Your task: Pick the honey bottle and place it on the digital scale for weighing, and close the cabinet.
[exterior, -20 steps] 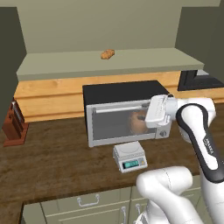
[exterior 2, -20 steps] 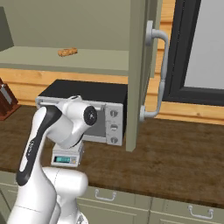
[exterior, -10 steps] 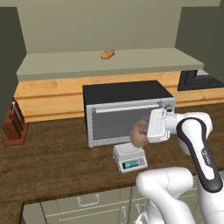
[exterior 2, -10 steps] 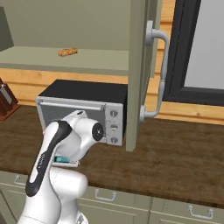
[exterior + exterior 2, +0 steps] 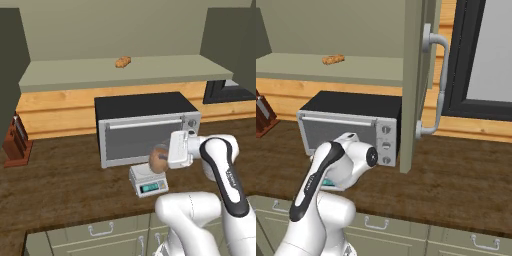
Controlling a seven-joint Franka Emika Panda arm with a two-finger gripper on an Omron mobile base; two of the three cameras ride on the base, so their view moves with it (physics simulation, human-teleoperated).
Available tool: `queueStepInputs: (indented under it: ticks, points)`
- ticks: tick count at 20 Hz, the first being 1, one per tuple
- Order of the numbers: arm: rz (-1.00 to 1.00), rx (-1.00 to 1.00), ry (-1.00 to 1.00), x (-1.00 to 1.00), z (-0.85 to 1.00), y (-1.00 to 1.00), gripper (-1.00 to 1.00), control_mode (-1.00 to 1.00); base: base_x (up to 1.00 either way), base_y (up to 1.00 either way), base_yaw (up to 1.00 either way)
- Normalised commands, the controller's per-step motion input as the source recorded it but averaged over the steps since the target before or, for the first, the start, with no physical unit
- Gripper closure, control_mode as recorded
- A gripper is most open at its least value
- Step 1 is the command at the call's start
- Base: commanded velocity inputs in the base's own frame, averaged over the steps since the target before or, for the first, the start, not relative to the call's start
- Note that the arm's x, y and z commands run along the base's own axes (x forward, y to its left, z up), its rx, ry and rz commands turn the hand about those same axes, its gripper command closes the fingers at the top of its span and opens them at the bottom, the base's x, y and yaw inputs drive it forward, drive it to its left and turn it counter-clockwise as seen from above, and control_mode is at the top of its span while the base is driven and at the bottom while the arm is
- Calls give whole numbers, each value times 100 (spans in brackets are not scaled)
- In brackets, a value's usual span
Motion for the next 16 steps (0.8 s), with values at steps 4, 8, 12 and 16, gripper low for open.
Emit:
queueStepInputs:
  ticks: [4, 8, 12, 16]
  points:
    - [0, 0, 2, 16, -13, 0, 100, -100, 0, 0, 0]
    - [0, 0, 3, 8, -28, 2, 100, -100, 0, 0, 0]
    - [0, 0, 1, 0, -50, 5, 100, -100, 0, 0, 0]
    - [0, 0, 0, 1, -50, 5, 100, -100, 0, 0, 0]
